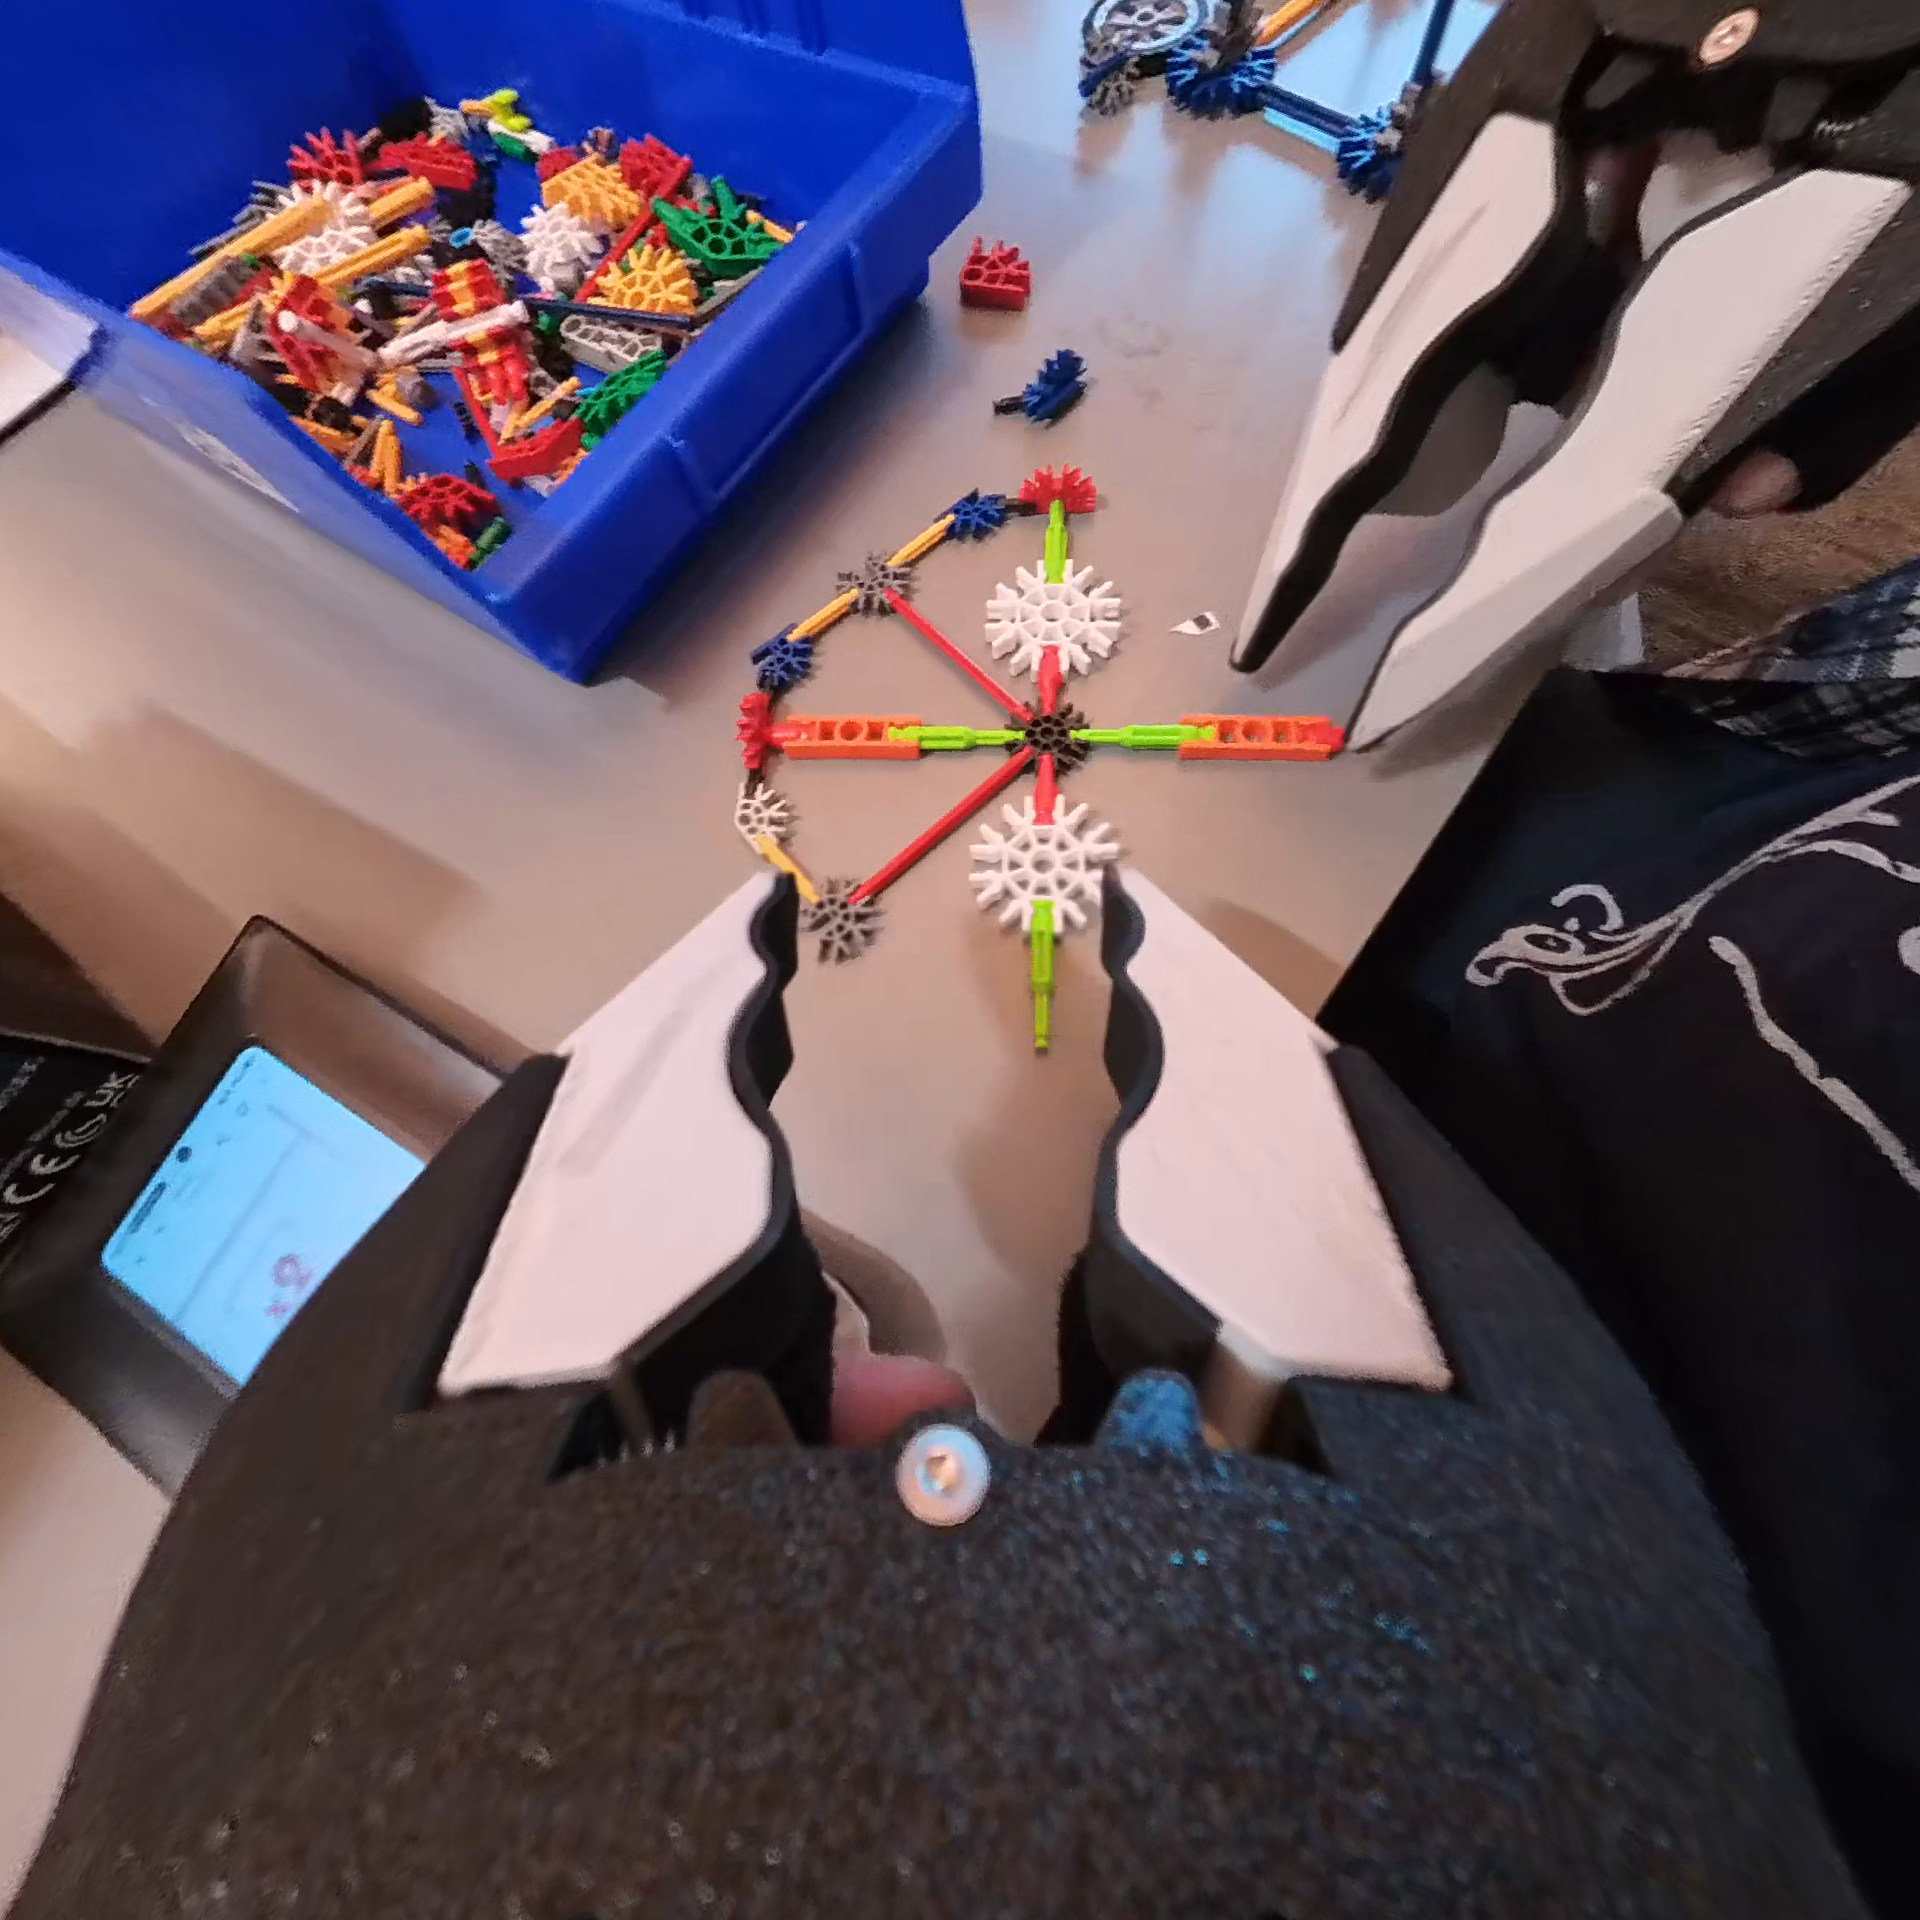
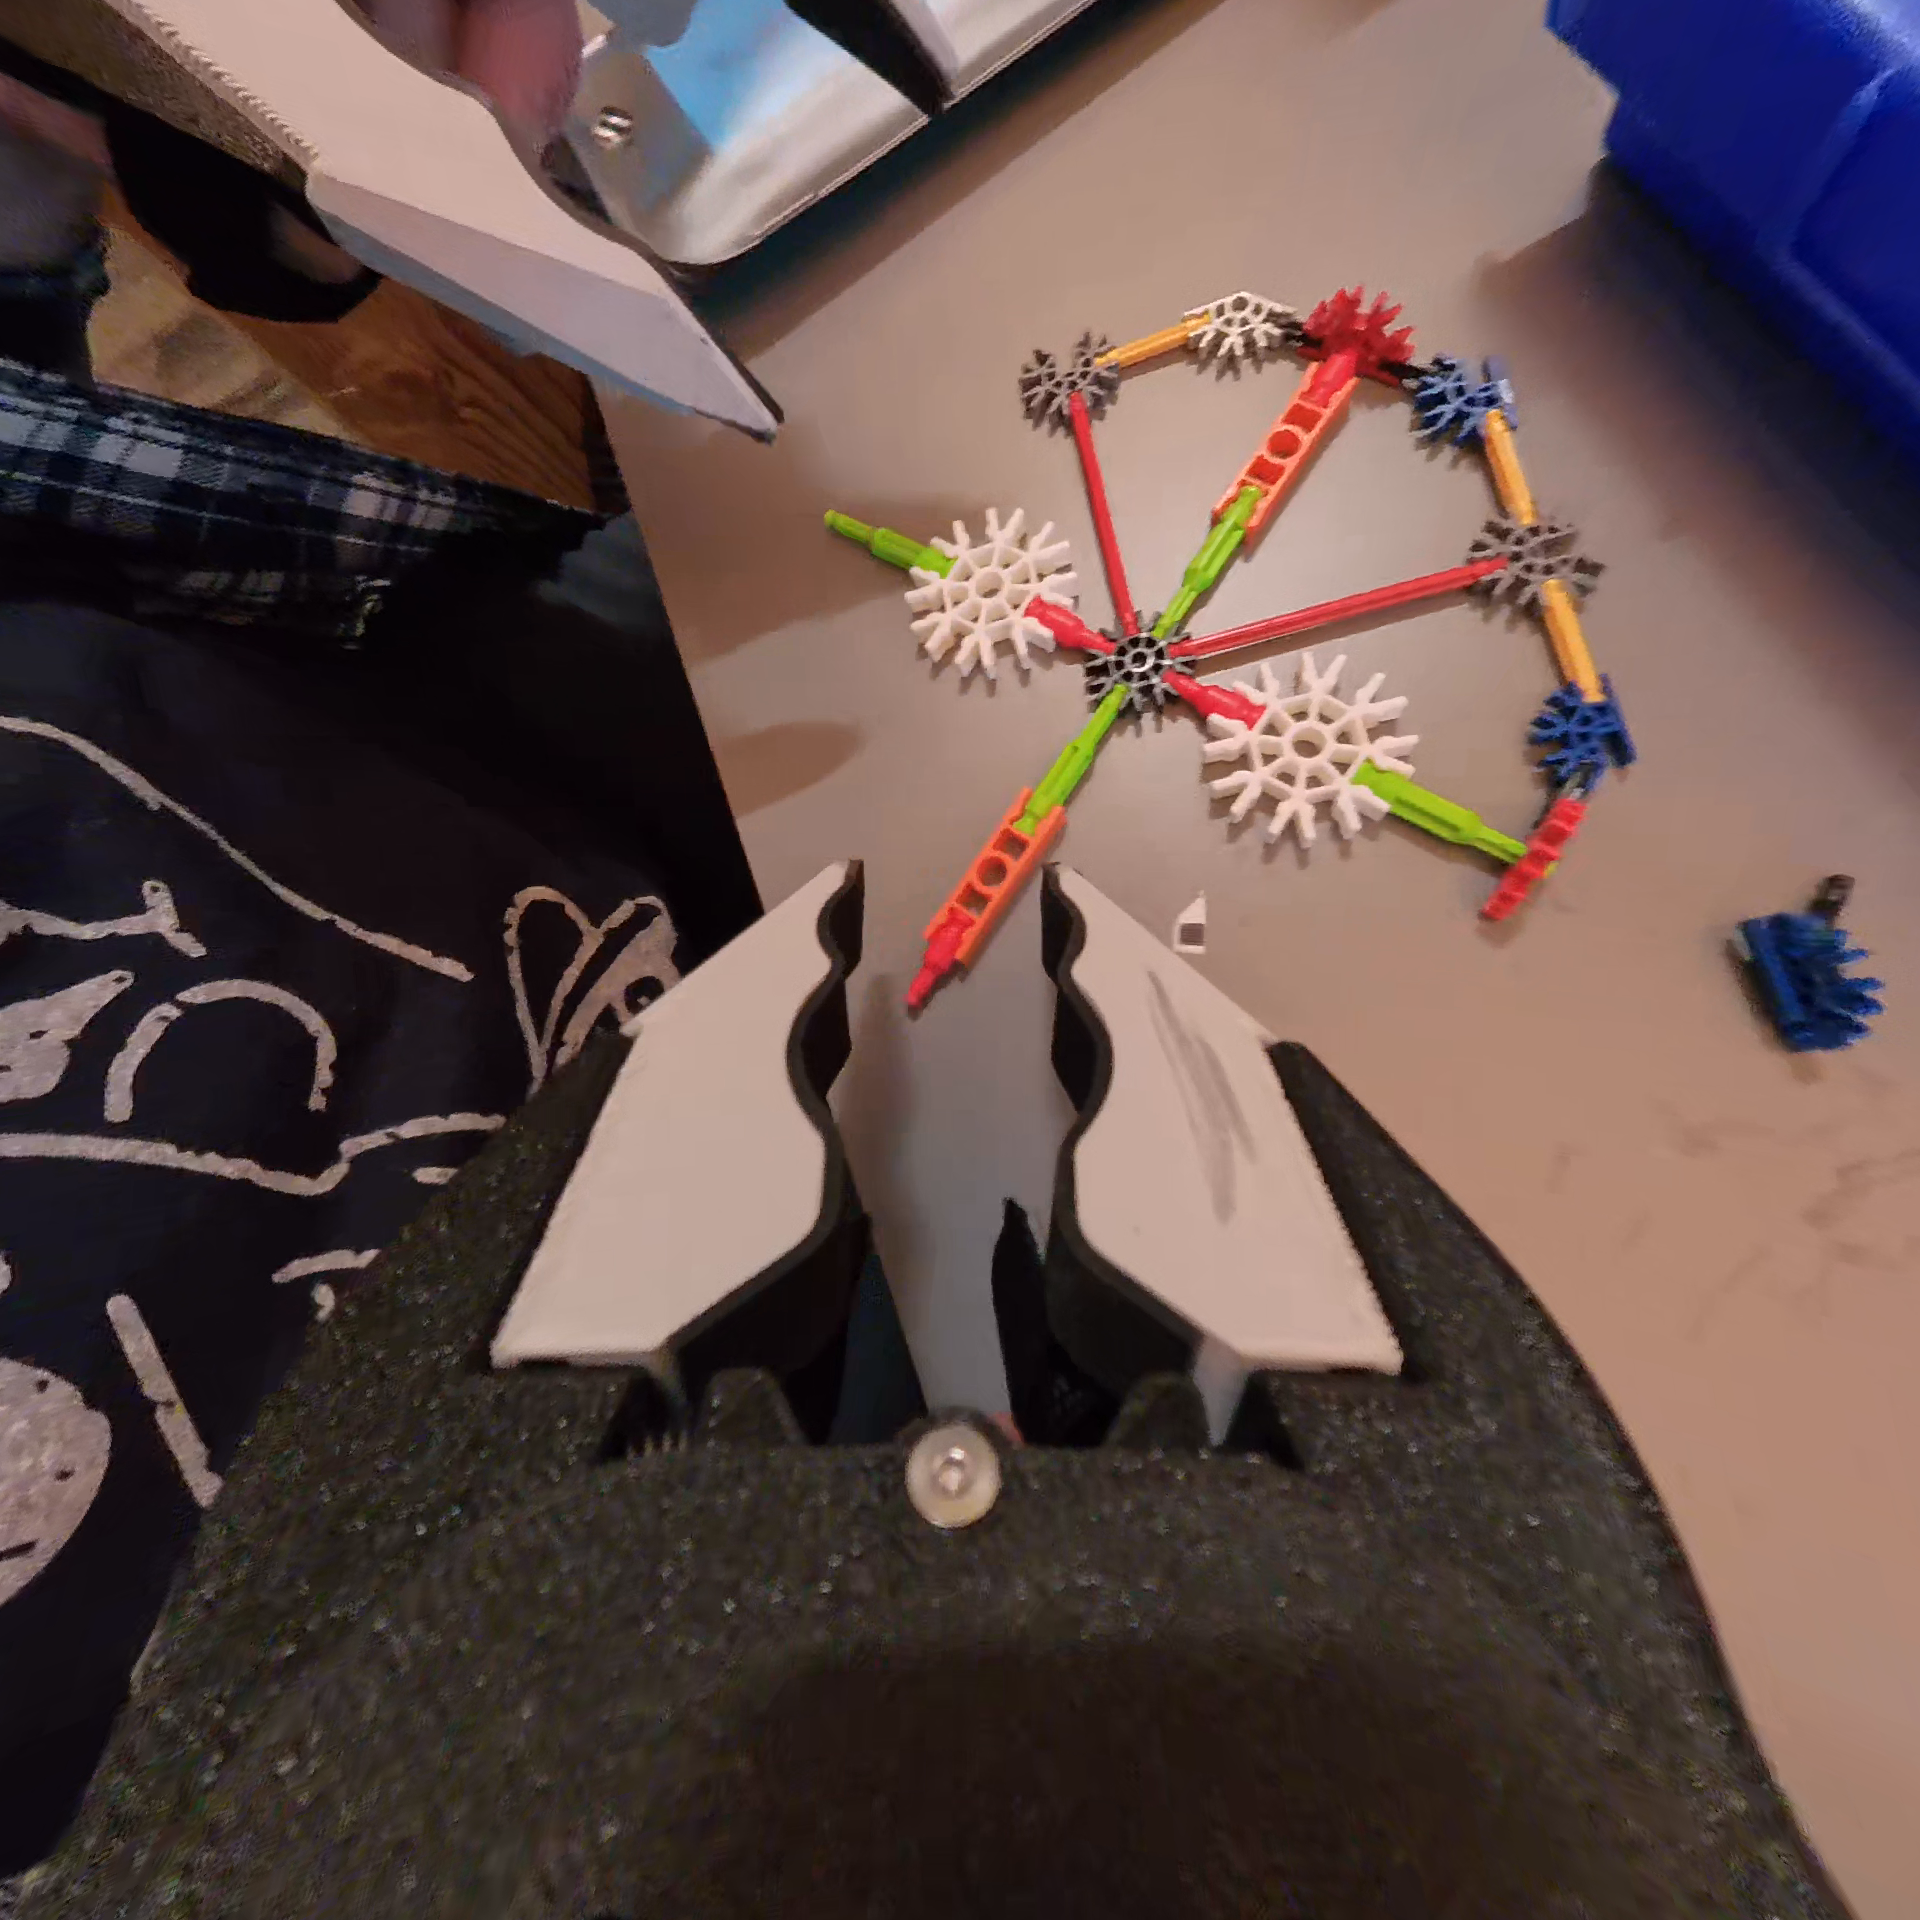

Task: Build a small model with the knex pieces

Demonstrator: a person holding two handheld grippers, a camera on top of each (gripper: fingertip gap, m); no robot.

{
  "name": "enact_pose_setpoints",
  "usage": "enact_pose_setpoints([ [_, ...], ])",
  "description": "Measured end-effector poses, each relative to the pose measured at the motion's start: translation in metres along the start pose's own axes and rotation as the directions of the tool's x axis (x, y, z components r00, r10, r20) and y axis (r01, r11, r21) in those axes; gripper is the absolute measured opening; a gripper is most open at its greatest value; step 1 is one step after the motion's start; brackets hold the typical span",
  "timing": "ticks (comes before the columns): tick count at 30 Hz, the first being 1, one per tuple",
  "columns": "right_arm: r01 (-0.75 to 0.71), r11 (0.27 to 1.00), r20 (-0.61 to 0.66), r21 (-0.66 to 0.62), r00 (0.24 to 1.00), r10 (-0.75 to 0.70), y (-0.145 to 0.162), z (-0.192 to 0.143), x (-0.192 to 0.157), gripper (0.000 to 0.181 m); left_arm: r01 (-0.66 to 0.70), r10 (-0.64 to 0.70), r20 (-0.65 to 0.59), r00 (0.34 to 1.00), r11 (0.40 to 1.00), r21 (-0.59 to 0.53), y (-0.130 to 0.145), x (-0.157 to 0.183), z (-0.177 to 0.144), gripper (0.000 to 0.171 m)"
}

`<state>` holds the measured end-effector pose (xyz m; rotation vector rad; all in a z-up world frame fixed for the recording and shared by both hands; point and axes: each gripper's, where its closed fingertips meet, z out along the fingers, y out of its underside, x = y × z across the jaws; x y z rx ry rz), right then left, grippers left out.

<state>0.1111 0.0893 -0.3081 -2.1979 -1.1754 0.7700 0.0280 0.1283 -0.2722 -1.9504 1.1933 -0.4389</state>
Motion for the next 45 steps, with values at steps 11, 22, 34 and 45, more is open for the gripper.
enact_pose_setpoints([
  [11,0.018,0.999,0.076,0.035,0.997,-0.020,-0.007,0.013,-0.018,0.033,-0.129,0.134,-0.167,0.977,0.991,0.038,-0.003,0.059,0.000,0.058],
  [22,0.034,0.991,-0.003,0.131,0.999,-0.034,-0.026,-0.015,0.003,0.033,-0.136,0.157,-0.190,0.969,0.984,0.118,-0.011,0.077,0.000,0.057],
  [34,0.253,0.967,-0.384,0.040,0.897,-0.219,-0.136,-0.067,0.107,0.022,-0.110,0.147,-0.209,0.967,0.977,0.181,-0.027,0.089,0.030,0.057],
  [45,0.407,0.818,-0.214,-0.406,0.828,-0.518,-0.169,0.017,0.203,0.014,-0.105,0.152,-0.221,0.963,0.972,0.210,-0.033,0.092,0.047,0.057],
])
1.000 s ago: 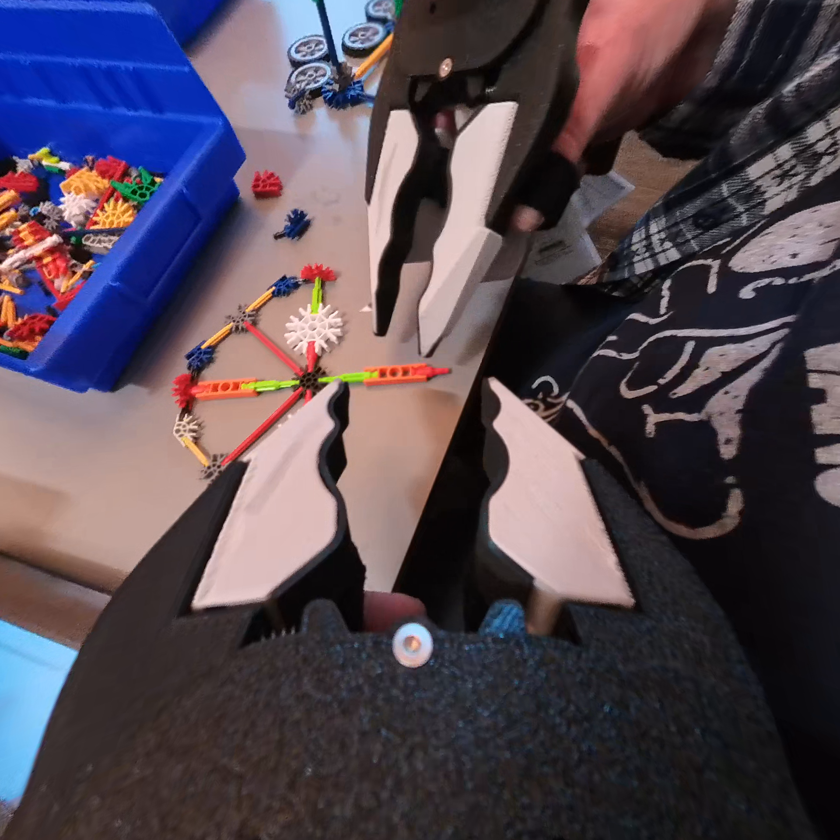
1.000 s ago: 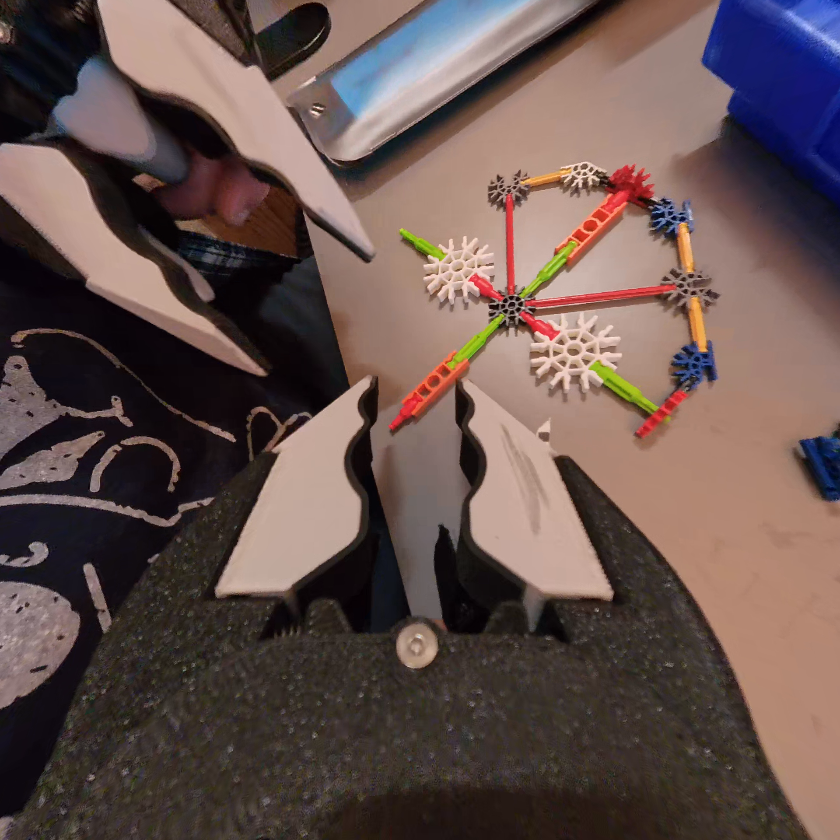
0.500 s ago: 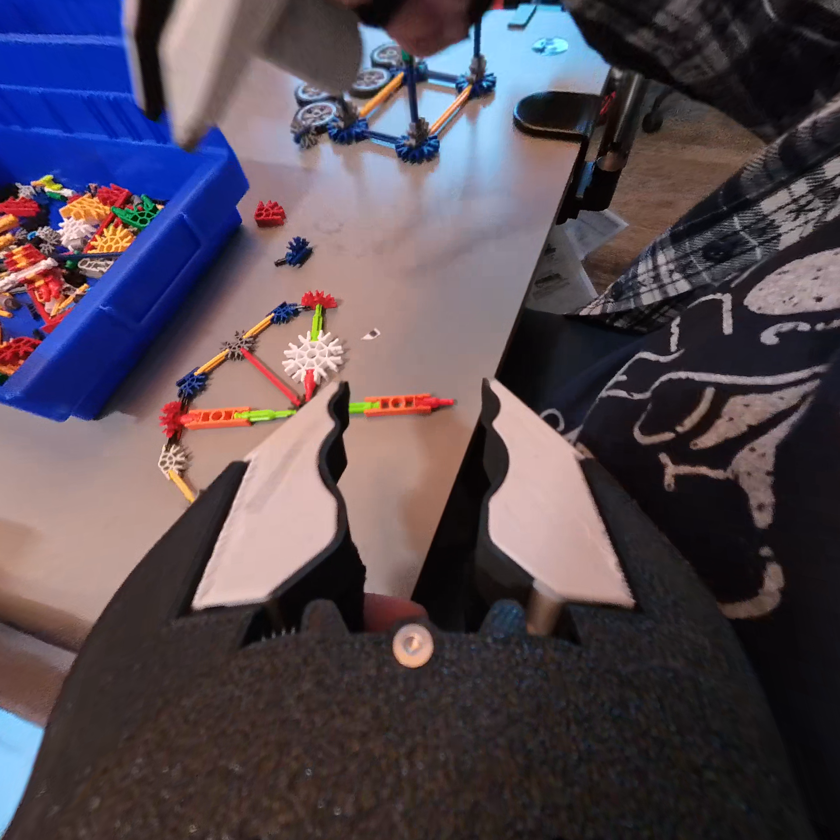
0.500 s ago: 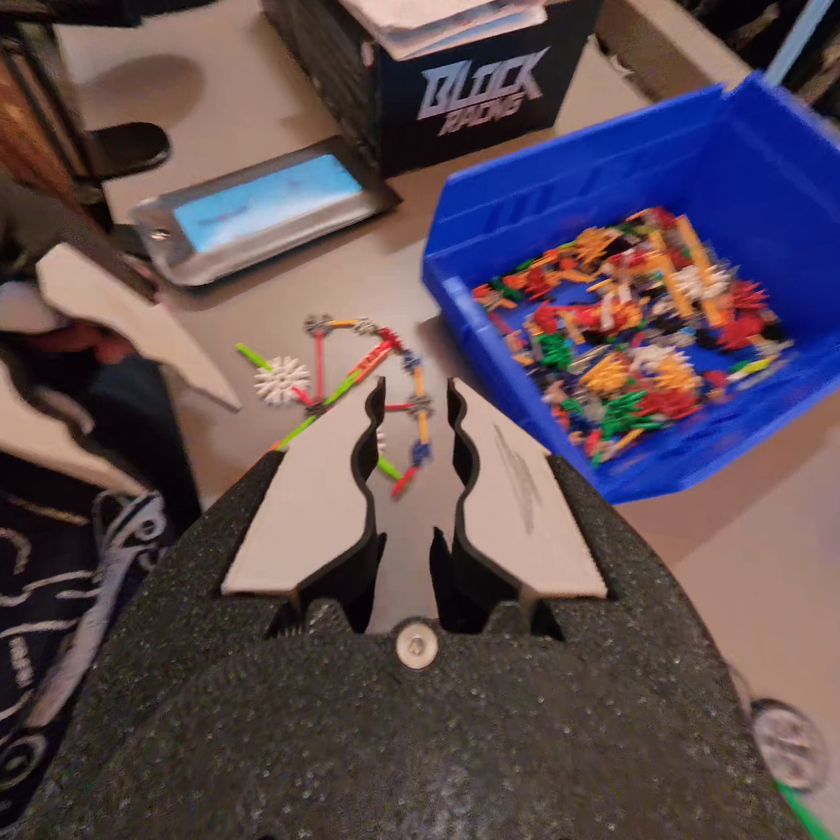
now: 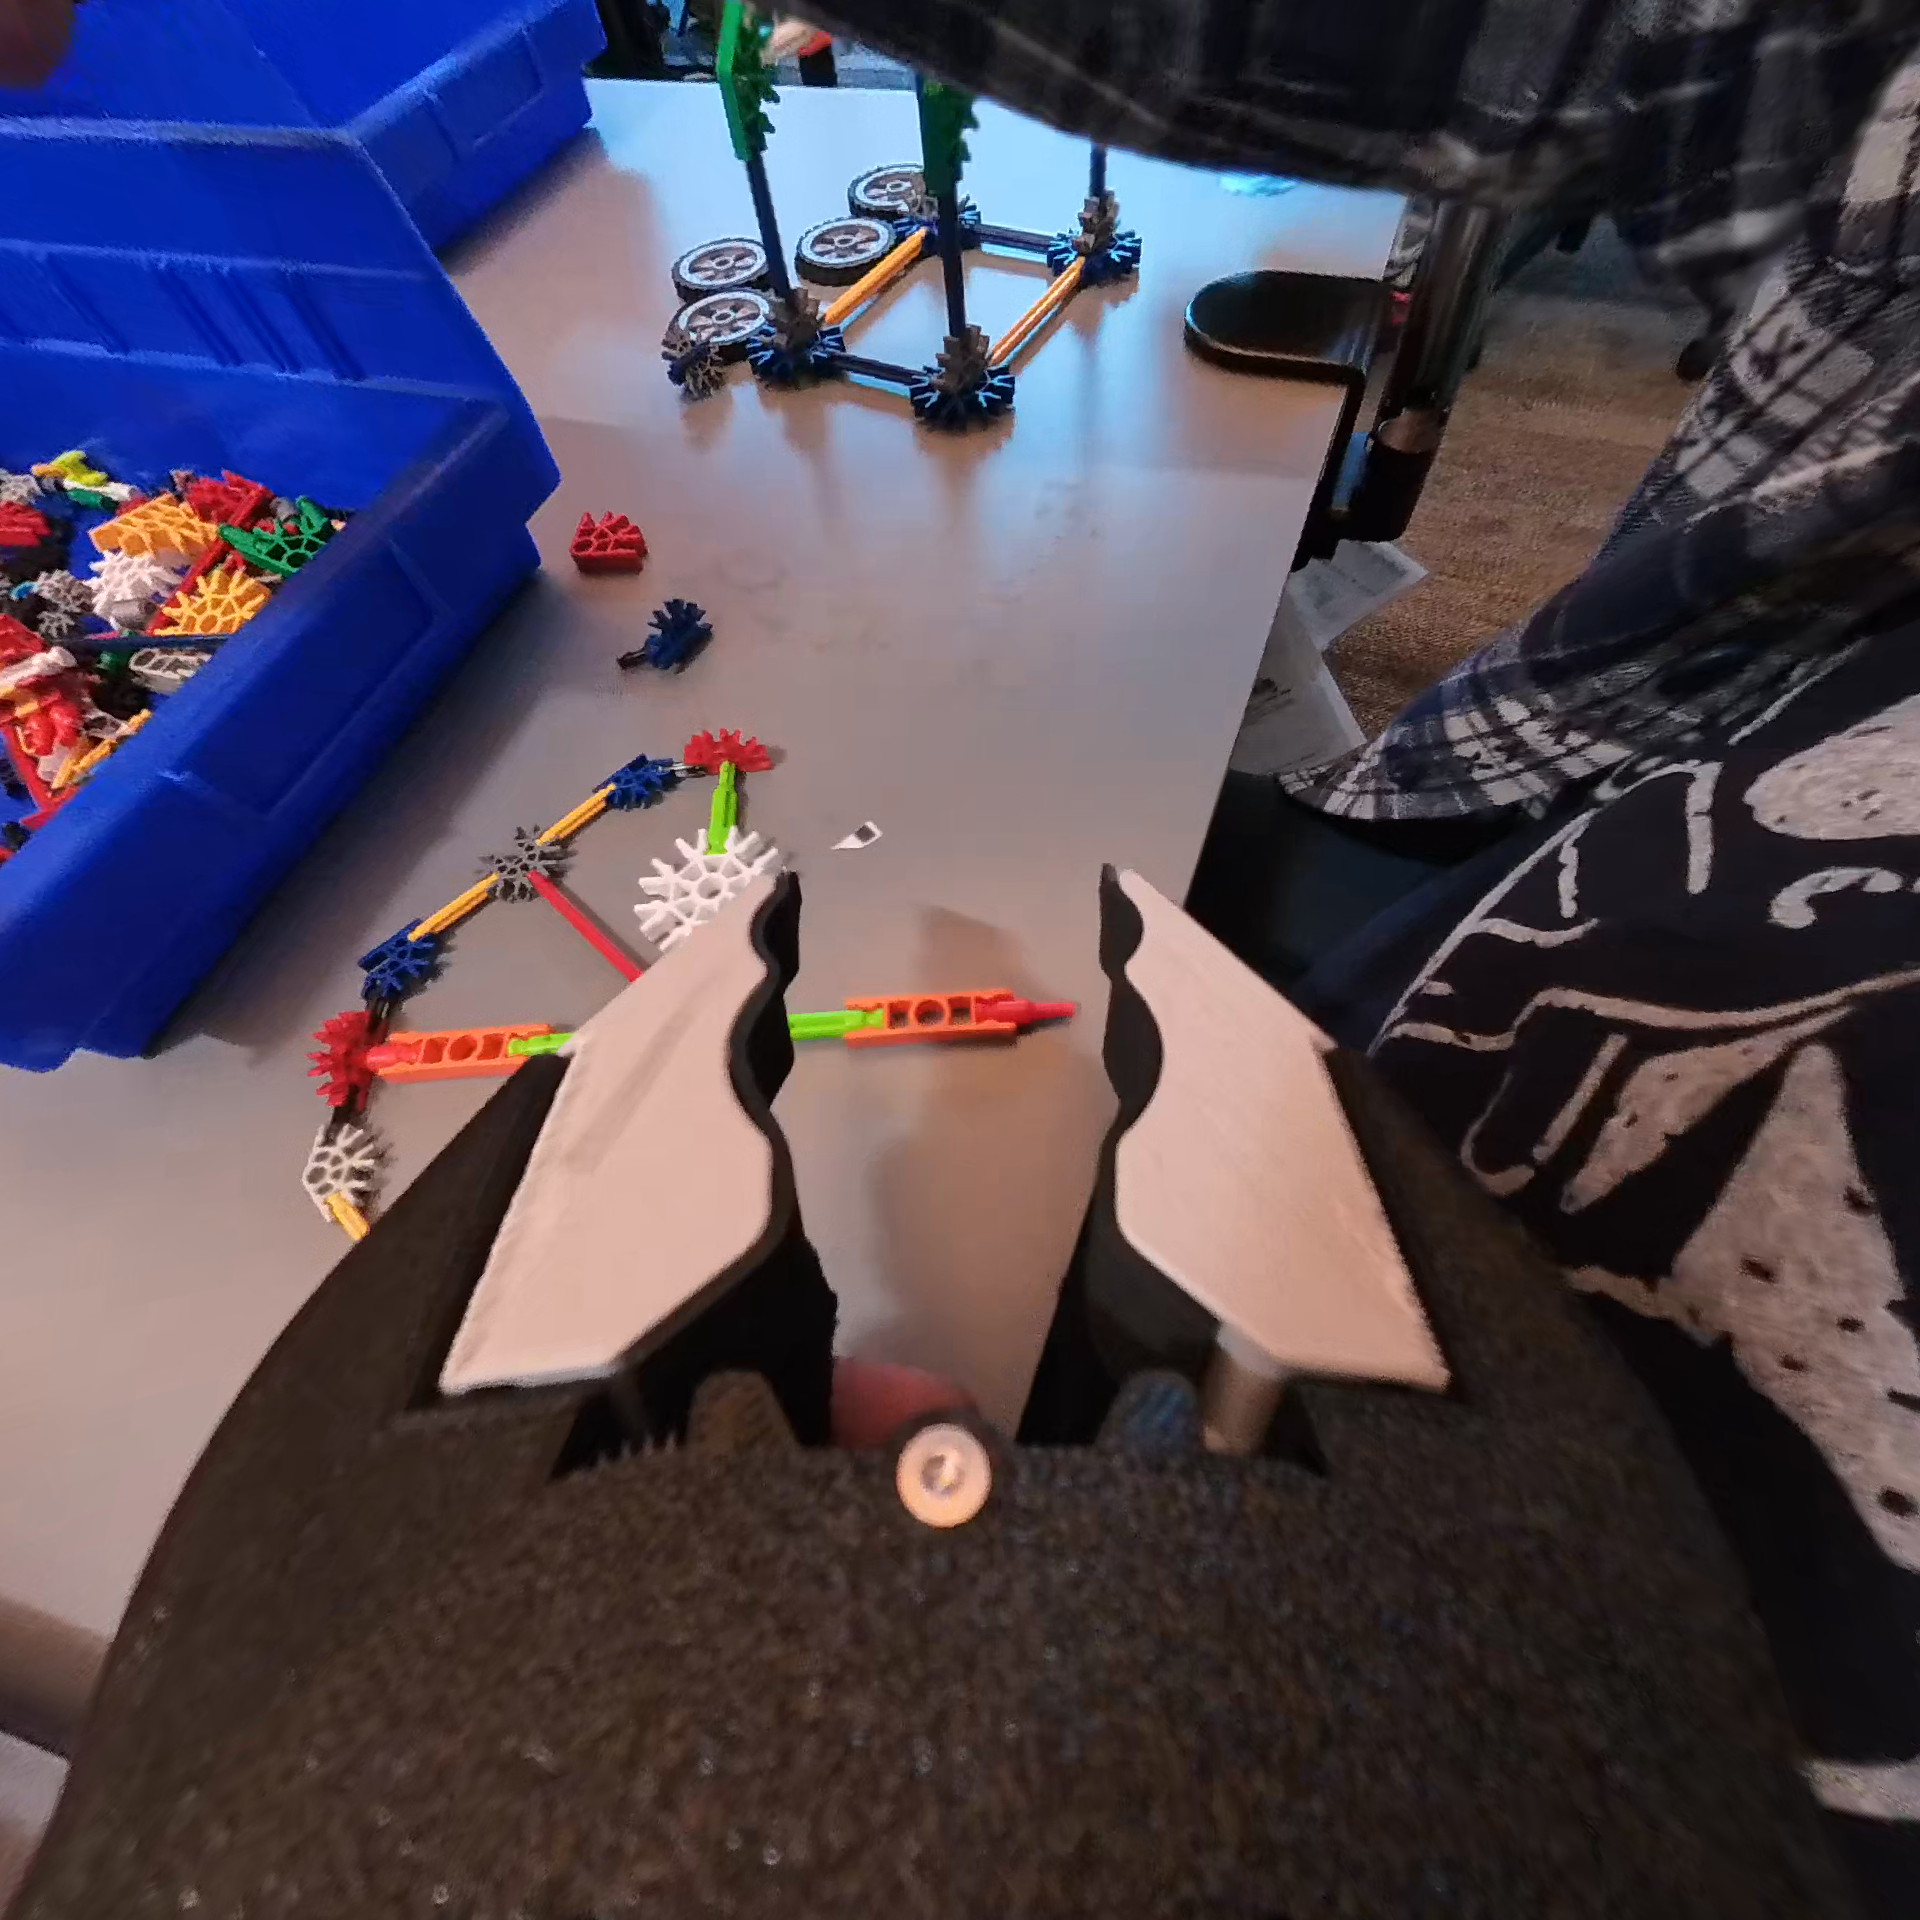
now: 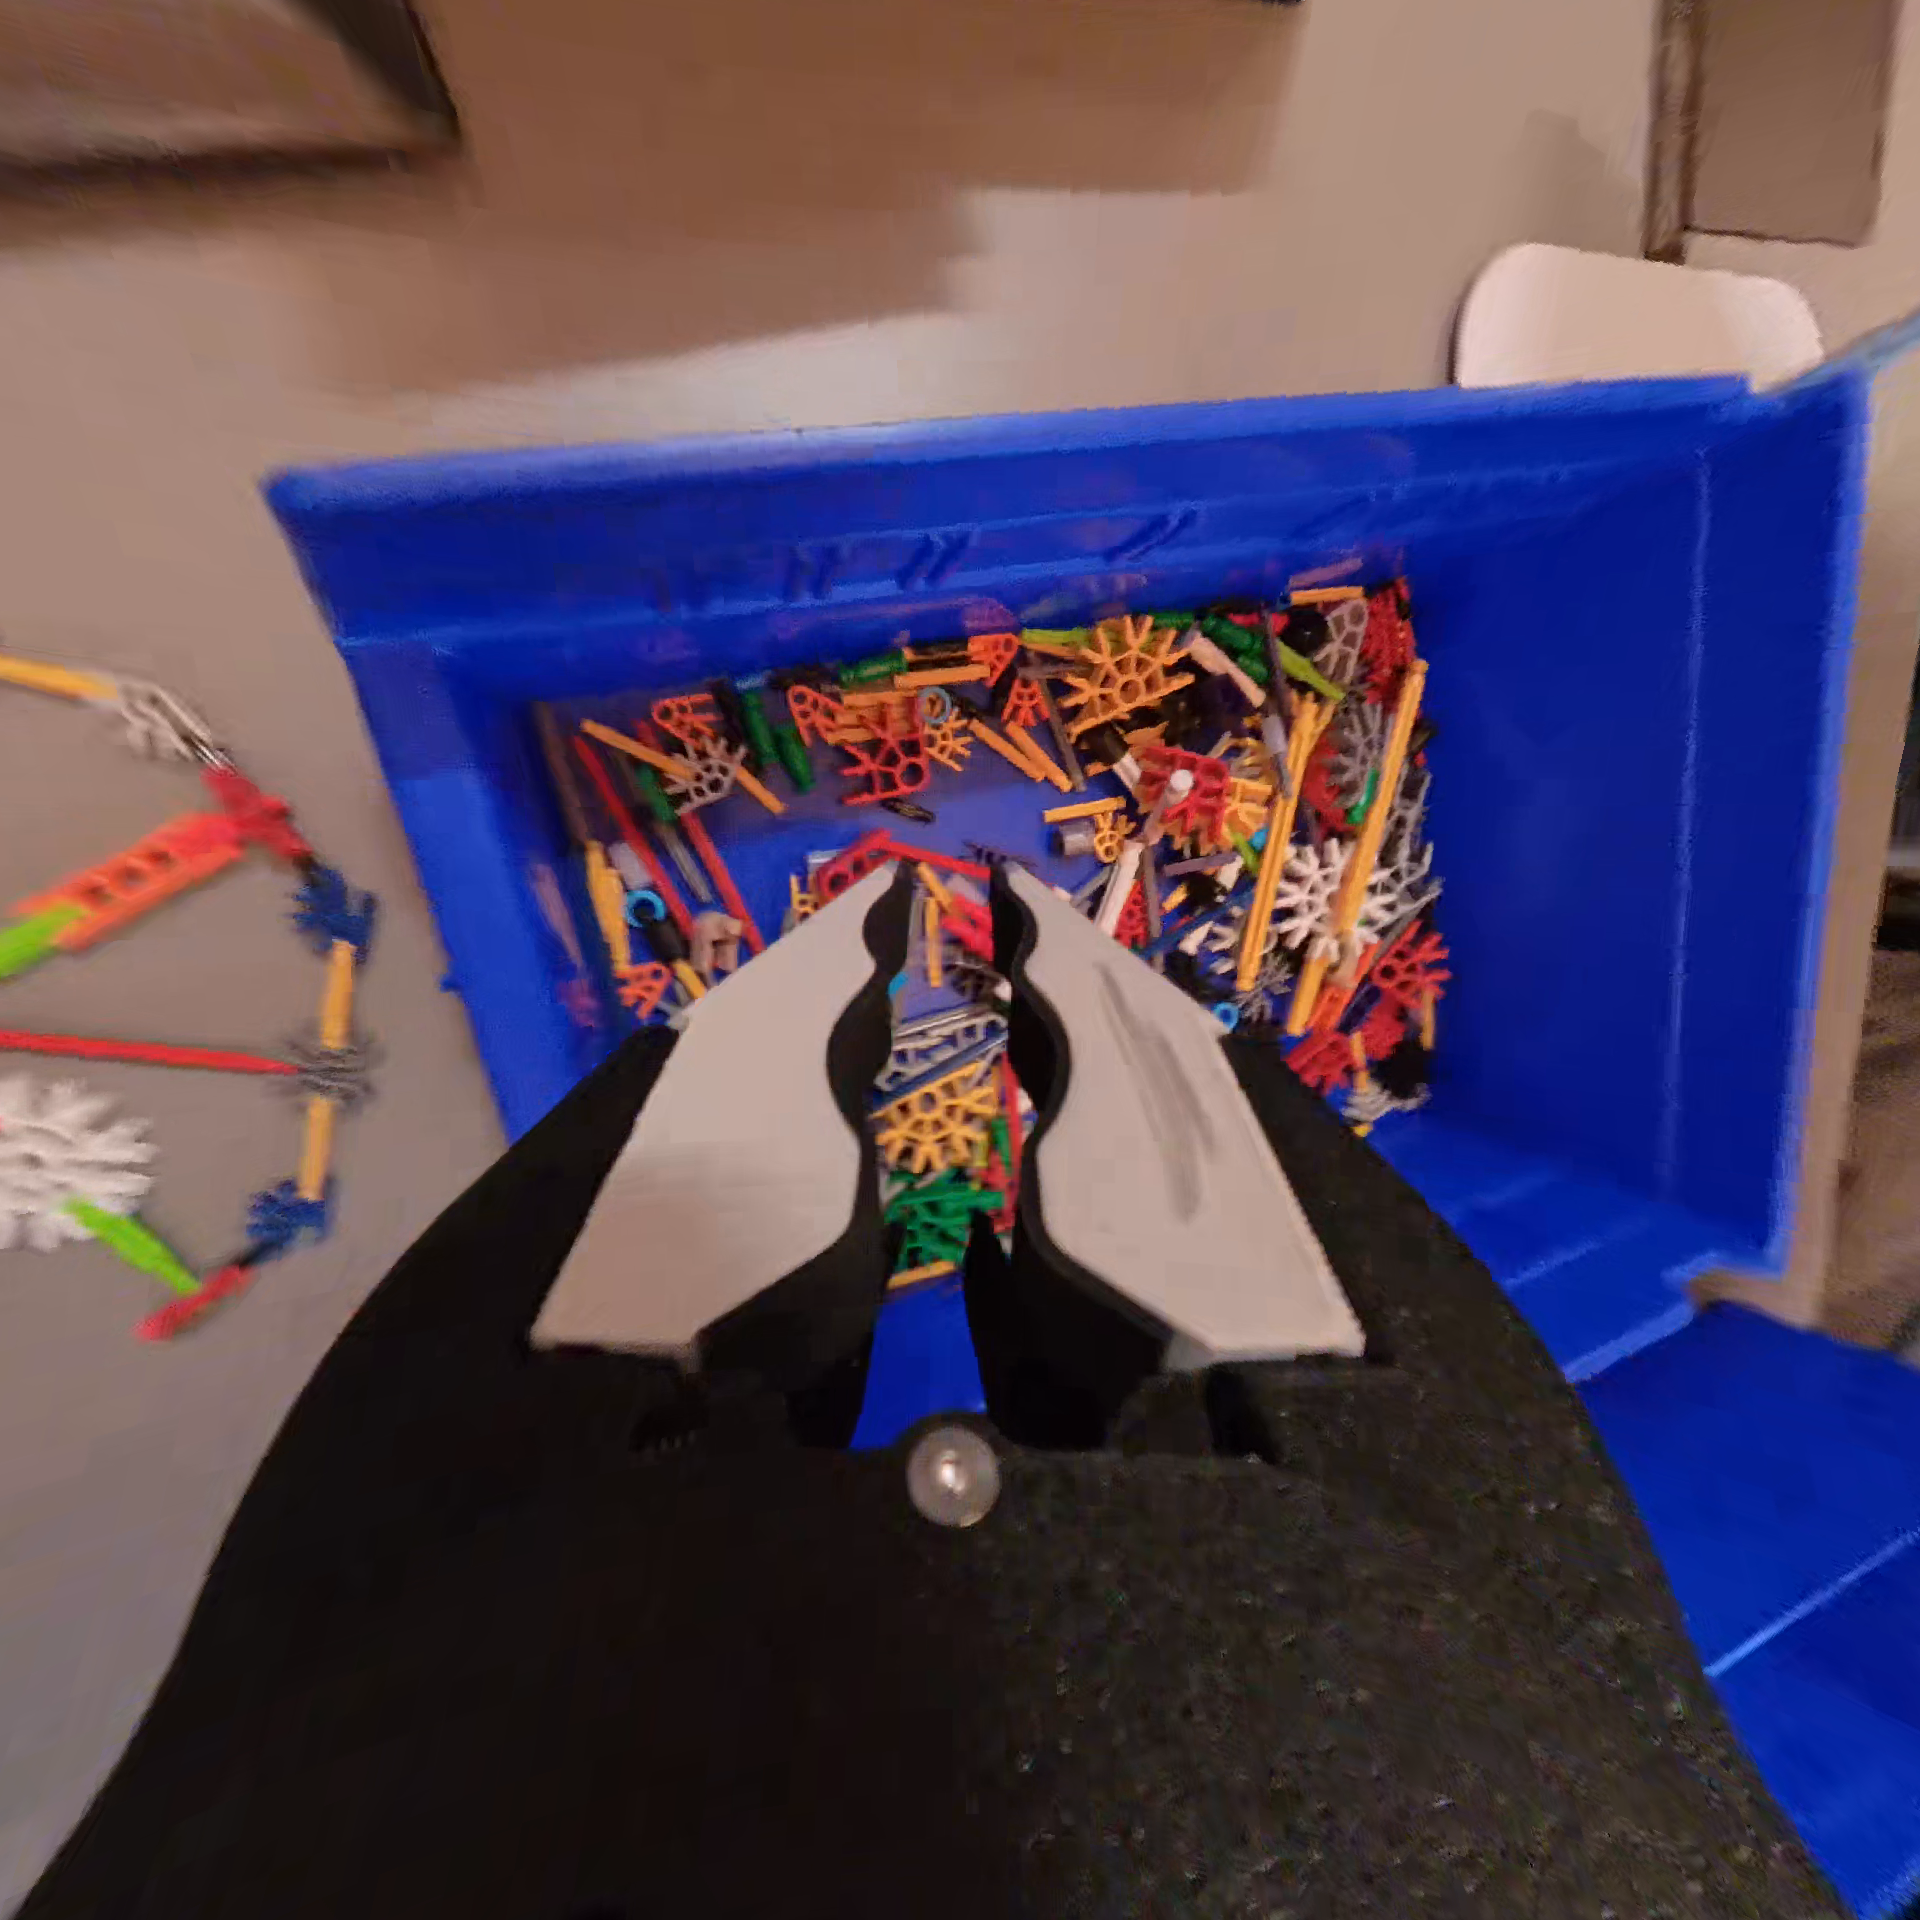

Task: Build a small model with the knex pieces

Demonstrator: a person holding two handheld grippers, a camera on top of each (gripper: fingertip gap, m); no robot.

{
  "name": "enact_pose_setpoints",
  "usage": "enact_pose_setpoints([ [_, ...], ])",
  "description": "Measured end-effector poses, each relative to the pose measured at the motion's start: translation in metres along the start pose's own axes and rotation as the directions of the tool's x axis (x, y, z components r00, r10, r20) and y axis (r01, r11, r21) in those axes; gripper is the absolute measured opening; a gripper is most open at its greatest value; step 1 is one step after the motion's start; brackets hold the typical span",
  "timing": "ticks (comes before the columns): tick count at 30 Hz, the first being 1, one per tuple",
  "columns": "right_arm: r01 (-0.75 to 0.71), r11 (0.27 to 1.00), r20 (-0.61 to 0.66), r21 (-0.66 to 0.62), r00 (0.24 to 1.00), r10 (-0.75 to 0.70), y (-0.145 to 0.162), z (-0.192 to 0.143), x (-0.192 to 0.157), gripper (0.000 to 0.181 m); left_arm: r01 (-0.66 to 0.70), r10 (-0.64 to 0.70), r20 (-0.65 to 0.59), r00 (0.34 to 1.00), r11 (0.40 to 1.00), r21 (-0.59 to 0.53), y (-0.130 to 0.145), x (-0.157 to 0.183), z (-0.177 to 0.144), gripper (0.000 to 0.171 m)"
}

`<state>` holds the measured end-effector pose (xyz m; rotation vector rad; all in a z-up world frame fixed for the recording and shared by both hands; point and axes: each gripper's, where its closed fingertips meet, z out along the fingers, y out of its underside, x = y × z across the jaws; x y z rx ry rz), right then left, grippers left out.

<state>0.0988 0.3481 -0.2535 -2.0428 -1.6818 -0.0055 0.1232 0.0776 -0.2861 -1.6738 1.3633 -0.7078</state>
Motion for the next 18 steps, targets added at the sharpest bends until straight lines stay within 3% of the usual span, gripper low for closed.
enact_pose_setpoints([
  [8,0.299,0.938,0.174,-0.172,0.947,-0.270,0.012,0.052,-0.001,0.011,0.001,-0.001,-0.019,1.000,1.000,0.025,-0.002,0.004,0.005,0.057],
  [13,0.416,0.891,0.219,-0.184,0.901,-0.375,0.018,0.069,-0.004,0.007,0.017,-0.015,-0.037,0.999,0.999,0.047,-0.005,0.006,0.006,0.057],
  [18,0.436,0.885,0.267,-0.163,0.883,-0.386,0.018,0.071,-0.007,0.007,0.041,-0.037,-0.062,0.997,0.997,0.068,-0.007,0.007,0.006,0.056],
])
